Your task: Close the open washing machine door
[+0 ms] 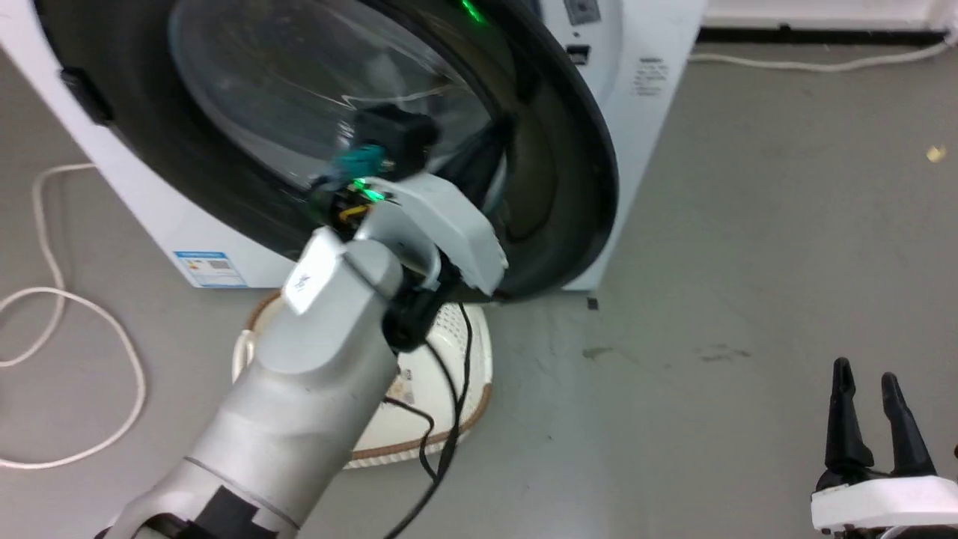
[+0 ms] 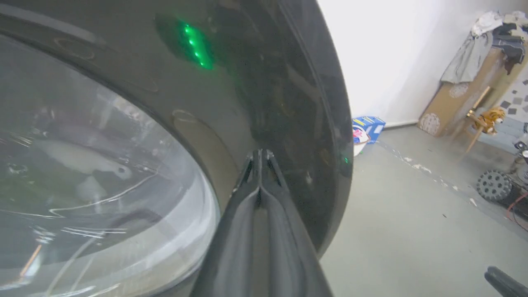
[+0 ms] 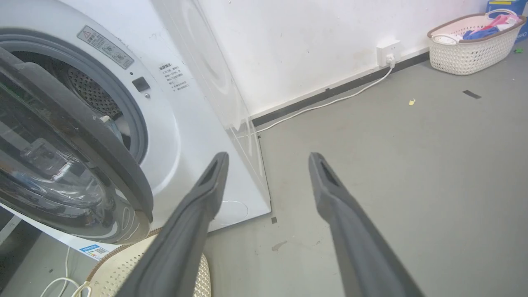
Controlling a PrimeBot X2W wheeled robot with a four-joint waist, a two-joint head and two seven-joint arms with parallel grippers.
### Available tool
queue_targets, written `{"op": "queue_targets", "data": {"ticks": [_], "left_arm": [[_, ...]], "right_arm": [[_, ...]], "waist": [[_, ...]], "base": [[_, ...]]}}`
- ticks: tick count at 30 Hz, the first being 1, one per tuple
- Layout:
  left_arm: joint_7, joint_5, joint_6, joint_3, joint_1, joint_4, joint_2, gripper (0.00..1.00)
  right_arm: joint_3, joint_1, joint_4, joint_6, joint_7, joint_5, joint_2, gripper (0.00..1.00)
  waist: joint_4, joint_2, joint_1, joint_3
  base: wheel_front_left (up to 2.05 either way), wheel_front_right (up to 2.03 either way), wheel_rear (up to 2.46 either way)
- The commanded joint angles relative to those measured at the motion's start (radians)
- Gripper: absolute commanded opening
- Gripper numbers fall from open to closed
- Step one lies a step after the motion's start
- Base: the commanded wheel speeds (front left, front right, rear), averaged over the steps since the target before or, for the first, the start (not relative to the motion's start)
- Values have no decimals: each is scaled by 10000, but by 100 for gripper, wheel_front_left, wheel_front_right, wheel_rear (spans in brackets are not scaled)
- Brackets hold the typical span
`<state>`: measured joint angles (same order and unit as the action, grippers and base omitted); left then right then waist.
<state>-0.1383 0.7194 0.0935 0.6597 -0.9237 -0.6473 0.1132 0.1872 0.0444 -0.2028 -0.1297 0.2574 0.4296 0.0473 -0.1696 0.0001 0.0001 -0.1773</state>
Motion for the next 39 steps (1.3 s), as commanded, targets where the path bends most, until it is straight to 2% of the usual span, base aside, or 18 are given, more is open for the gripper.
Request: {"op": "queue_targets", "data": {"ticks": [1, 6, 7, 9, 13, 19, 24, 27, 29, 30, 35, 39], "left_arm": [[-320, 13, -92, -153, -145, 28, 107, 0], [-1180, -600, -688, -909, 58, 767, 779, 0], [-1225, -1491, -1287, -1684, 499, 1972, 1322, 0], [-1229, -2152, -1586, -2205, 1121, 2864, 1671, 0], [-1231, -2626, -1658, -2940, 2709, 3704, 2208, 0], [-1204, -2182, -1697, -3746, 5609, 4184, 3022, 0], [-838, -1649, -1557, -3757, 7128, 4543, 3234, 0], [-714, -1373, -1578, -3730, 7728, 4762, 3137, 0], [-753, -1201, -1682, -3800, 8063, 4859, 3007, 60], [-792, -1086, -1741, -3863, 8236, 4901, 2910, 100], [-1003, -847, -1893, -4049, 8837, 4965, 2556, 100], [-1106, -935, -1829, -4061, 8927, 4950, 2449, 100]], "right_arm": [[11, -91, -6, -10, 43, -73, 29, 100], [-15, -268, -35, -10, 43, -186, 29, 100], [-80, -311, -30, -10, 43, -215, 29, 100], [-144, -323, -39, -10, 43, -222, 29, 100], [-300, -420, -91, -10, 43, -205, 29, 100], [-763, -735, -154, -10, 43, -240, 29, 100], [-996, -927, -170, -10, 43, -199, 29, 100], [-1095, -1008, -198, -10, 43, -153, 29, 100], [-1155, -1042, -219, -10, 43, -124, 29, 100], [-1179, -1058, -225, -10, 43, -114, 29, 100], [-1240, -1117, -225, -10, 43, -169, 29, 100], [-1168, -1099, -153, -10, 43, -414, 29, 100]], "waist": [[310, -1, -1, 293], [905, -1, -1, 749], [1174, -1, -1, 896], [1292, -1, -1, 978], [1432, -1, -1, 1174], [1524, -1, -1, 1526], [1596, -1, -1, 1668], [1648, -1, -1, 1716], [1676, -1, -1, 1758], [1687, -1, -1, 1775], [1779, -1, -1, 1823], [1833, -1, -1, 1852]], "base": [[0, 0, 0], [0, 0, 0], [0, 0, 0], [0, 0, 0], [0, 0, 0], [0, 0, 0], [0, 0, 0], [0, 0, 0], [0, 0, 0], [0, 0, 0], [0, 0, 0], [0, 0, 0]]}}
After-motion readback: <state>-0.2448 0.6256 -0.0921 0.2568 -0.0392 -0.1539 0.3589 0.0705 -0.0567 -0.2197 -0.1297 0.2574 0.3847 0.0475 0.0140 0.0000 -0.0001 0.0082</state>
